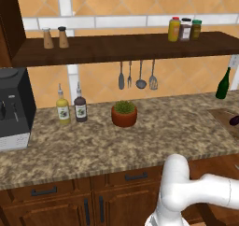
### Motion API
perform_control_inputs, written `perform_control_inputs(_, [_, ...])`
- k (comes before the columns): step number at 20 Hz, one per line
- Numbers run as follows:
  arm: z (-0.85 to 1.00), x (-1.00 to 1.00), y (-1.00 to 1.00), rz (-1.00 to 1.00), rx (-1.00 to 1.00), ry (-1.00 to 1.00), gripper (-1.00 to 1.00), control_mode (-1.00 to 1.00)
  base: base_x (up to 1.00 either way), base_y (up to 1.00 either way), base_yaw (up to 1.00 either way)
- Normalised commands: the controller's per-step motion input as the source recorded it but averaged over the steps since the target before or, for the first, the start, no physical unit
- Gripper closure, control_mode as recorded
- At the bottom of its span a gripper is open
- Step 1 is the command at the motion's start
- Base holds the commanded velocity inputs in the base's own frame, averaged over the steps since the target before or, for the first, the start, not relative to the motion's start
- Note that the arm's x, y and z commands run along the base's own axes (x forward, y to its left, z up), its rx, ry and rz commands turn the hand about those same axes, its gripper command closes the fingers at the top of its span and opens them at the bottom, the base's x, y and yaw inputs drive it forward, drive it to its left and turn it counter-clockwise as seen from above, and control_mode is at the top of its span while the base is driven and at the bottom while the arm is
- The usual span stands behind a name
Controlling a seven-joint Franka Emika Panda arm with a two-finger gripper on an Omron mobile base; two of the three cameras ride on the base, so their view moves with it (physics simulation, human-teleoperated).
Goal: Place the appropriate cutting tool for cutting the eggplant skin on the cutting board.
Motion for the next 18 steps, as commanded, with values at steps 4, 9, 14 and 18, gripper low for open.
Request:
perform_control_inputs(4, [-0.36,0.19,-0.06,0.13,0.00,-0.16,-1.00,-1.00,0.00,0.00,0.00])
perform_control_inputs(9, [-0.14,0.12,-0.21,0.11,0.00,-0.08,-1.00,-1.00,0.00,0.00,0.00])
perform_control_inputs(14, [-0.46,-0.02,0.24,0.11,-0.03,-0.03,-1.00,-1.00,0.00,0.00,0.00])
perform_control_inputs(18, [-0.70,-0.08,0.56,0.10,-0.08,0.00,1.00,-1.00,0.00,0.00,0.00])
